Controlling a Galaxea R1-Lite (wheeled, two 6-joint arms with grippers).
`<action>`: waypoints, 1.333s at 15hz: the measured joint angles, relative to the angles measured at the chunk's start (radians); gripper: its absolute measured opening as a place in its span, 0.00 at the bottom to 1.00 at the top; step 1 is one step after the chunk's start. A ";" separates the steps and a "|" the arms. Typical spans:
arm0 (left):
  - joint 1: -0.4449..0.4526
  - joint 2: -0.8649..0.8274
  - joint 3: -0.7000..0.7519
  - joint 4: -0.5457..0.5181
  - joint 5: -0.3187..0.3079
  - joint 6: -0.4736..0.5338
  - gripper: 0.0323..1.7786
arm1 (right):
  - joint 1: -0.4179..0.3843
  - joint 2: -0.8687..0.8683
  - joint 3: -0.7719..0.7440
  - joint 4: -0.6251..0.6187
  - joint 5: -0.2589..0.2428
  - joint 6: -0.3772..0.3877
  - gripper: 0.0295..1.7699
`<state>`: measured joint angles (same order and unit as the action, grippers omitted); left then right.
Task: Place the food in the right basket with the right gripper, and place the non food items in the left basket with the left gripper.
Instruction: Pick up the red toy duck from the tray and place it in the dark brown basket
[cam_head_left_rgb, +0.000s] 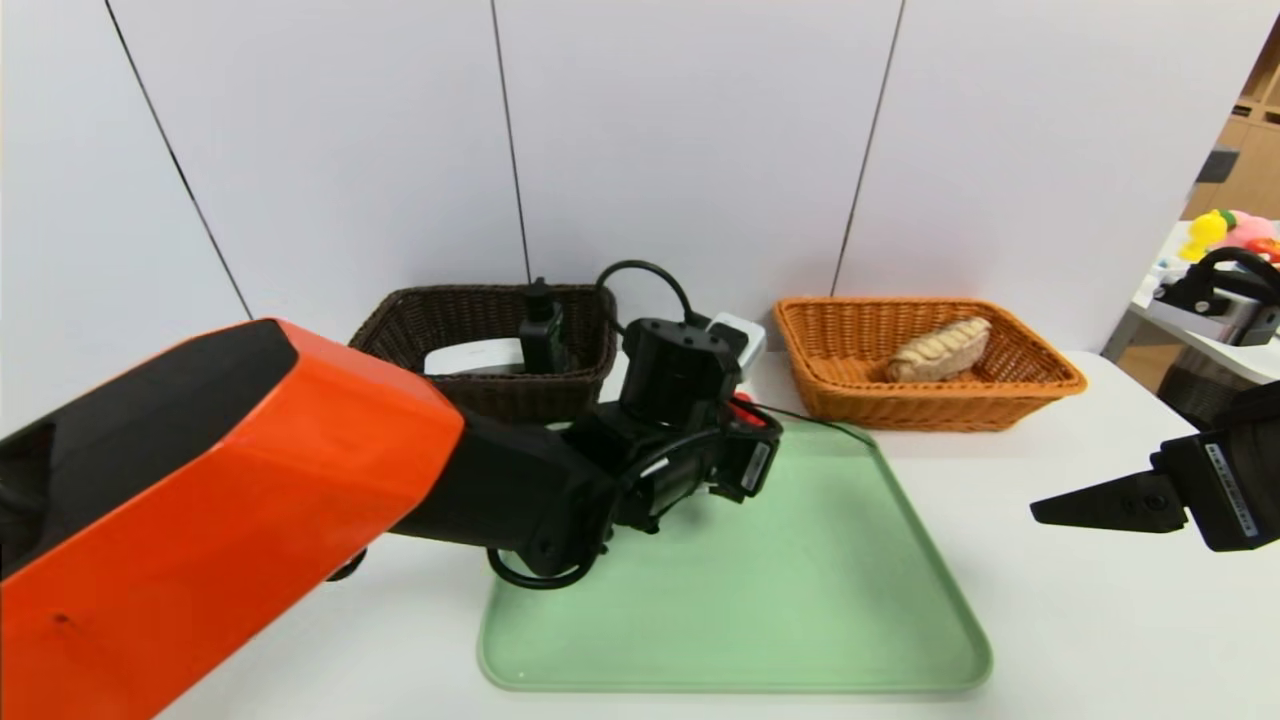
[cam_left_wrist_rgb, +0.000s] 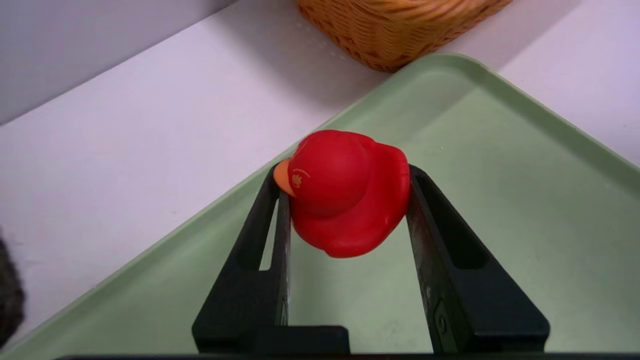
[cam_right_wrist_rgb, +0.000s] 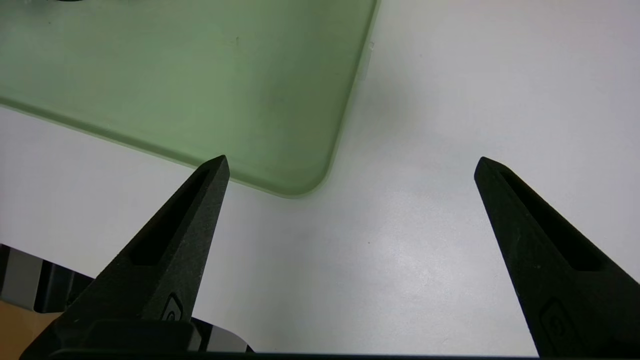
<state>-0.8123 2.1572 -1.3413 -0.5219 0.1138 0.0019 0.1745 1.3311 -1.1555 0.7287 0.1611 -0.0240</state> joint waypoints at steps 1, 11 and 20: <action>0.016 -0.031 0.002 0.024 0.000 0.002 0.39 | -0.003 0.000 0.000 0.000 0.000 0.000 0.96; 0.291 -0.315 -0.031 0.240 -0.010 0.033 0.38 | -0.008 -0.001 0.003 -0.002 0.032 -0.002 0.96; 0.571 -0.226 -0.057 0.258 -0.011 0.044 0.37 | -0.008 -0.001 0.005 -0.001 0.033 -0.002 0.97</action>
<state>-0.2413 1.9311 -1.3979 -0.2640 0.1023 0.0460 0.1668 1.3300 -1.1502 0.7277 0.1943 -0.0257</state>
